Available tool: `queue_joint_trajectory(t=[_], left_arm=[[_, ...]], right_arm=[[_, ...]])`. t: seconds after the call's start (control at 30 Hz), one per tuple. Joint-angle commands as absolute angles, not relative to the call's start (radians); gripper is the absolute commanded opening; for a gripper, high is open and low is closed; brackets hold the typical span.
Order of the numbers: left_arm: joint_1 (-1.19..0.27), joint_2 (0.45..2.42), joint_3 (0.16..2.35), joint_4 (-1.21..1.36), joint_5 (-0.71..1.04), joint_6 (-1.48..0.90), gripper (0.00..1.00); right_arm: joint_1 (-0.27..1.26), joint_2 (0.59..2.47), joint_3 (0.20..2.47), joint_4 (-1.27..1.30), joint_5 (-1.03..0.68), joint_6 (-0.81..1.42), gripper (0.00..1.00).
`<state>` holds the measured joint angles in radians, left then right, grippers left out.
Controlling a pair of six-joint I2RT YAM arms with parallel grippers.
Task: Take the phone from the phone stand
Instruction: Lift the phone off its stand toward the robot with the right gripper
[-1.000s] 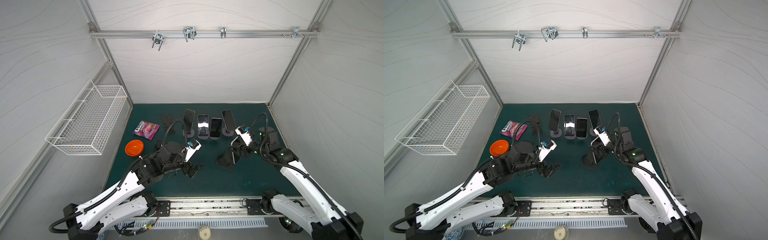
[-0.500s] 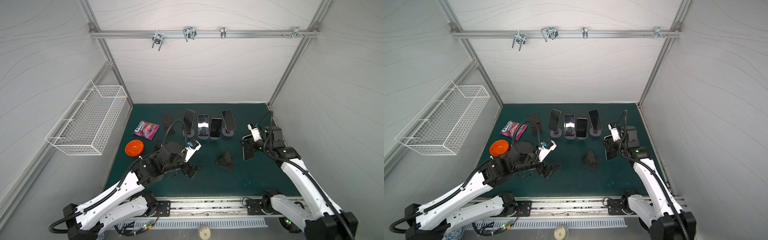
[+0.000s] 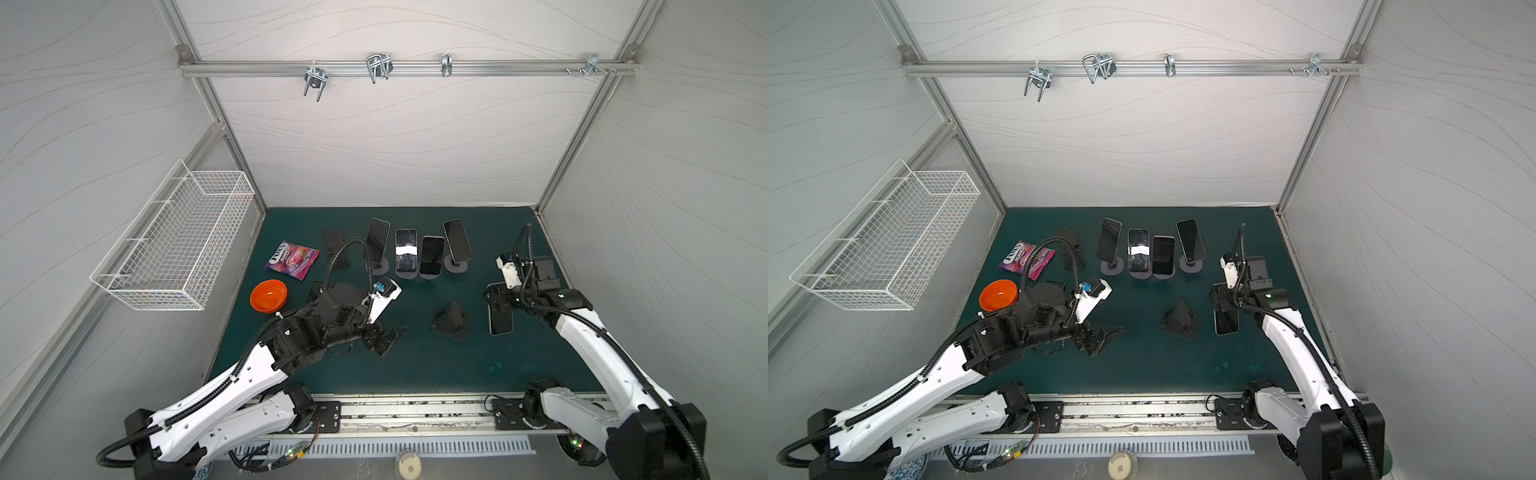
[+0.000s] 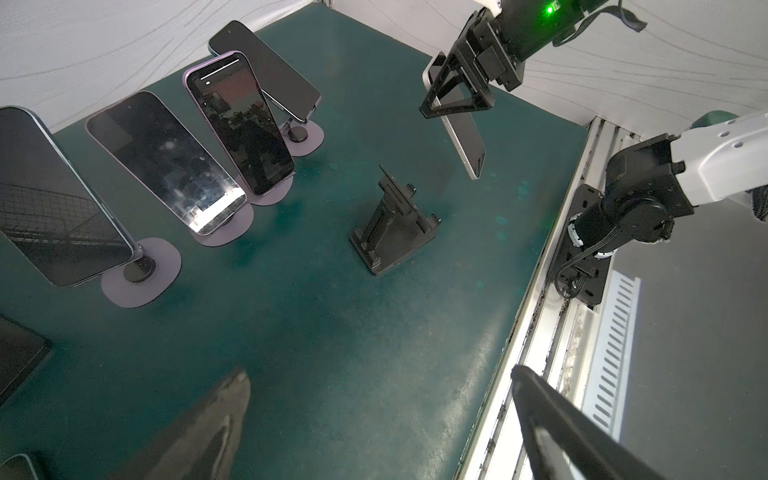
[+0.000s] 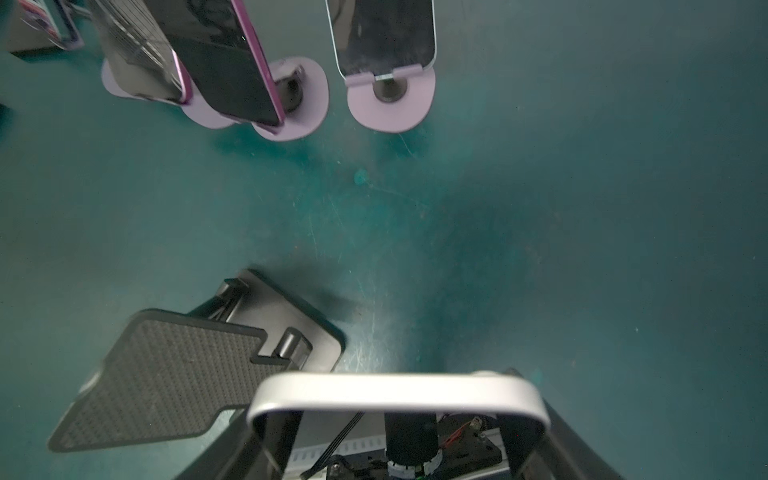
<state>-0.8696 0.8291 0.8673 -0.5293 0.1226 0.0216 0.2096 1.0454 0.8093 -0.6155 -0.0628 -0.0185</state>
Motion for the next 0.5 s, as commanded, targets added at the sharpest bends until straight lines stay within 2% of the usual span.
queue_joint_trajectory(t=[0.0, 0.17, 0.27, 0.3, 0.33, 0.47], left_arm=[[-0.873, 0.806, 0.886, -0.500, 0.108, 0.019, 0.99], [-0.873, 0.789, 0.867, -0.494, 0.091, 0.015, 0.99], [-0.873, 0.785, 0.858, -0.485, 0.086, 0.011, 0.99], [-0.873, 0.785, 0.855, -0.481, 0.085, 0.006, 0.99], [-0.873, 0.787, 0.852, -0.476, 0.087, 0.004, 0.99], [-0.873, 0.796, 0.841, -0.463, 0.094, -0.001, 0.99]], right_arm=[[0.206, 1.046, 0.860, -0.663, -0.054, -0.009, 0.38], [0.207, 1.064, 0.879, -0.709, -0.086, -0.011, 0.20], [0.207, 1.076, 0.895, -0.738, -0.089, 0.006, 0.16], [0.206, 1.074, 0.899, -0.744, -0.088, 0.014, 0.12], [0.207, 1.072, 0.905, -0.748, -0.089, 0.016, 0.02], [0.207, 1.078, 0.933, -0.779, -0.031, 0.054, 0.00]])
